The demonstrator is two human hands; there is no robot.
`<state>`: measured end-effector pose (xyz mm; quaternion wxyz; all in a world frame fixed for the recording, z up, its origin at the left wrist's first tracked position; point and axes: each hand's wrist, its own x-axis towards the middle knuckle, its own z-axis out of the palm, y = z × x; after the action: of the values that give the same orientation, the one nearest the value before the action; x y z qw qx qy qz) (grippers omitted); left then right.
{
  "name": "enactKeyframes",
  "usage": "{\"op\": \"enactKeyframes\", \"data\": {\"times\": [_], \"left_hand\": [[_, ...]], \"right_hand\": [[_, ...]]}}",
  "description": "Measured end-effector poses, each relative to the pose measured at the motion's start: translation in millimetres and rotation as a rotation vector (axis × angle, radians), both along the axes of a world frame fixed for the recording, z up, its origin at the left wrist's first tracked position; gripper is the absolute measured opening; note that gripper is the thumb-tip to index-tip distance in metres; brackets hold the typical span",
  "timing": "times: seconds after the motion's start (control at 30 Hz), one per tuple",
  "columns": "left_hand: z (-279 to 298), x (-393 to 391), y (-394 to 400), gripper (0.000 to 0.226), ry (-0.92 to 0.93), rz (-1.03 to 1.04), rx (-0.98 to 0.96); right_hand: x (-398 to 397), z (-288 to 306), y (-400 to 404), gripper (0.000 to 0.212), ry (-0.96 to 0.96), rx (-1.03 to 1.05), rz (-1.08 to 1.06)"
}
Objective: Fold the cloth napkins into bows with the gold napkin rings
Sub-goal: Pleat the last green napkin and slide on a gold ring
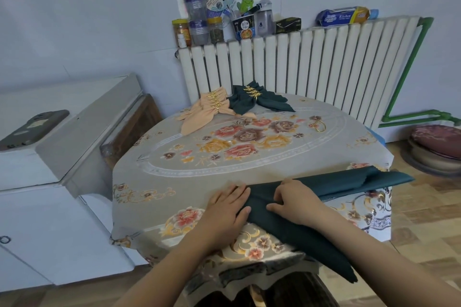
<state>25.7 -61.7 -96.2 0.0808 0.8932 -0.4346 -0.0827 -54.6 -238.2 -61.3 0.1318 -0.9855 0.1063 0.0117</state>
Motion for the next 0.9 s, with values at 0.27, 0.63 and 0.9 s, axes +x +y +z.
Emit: {"op": "enactKeyframes", "data": {"times": [0.27, 0.63, 0.9], "left_hand": [[-2.2, 7.0, -14.1, 0.047, 0.018, -0.087, -0.14], [-3.6, 12.6, -20.1, 0.047, -0.06, -0.07, -0.08], [-6.4, 12.5, -19.9, 0.048, -0.077, -0.068, -0.082]], "right_hand": [[-7.1, -2.4, -24.7, 0.017, -0.068, 0.293, -0.001], [6.7, 20.3, -45.9, 0.064, 0.192, 0.142, 0.039], [34.4, 28.0, -55.1, 0.037, 0.334, 0.069, -0.139]]}}
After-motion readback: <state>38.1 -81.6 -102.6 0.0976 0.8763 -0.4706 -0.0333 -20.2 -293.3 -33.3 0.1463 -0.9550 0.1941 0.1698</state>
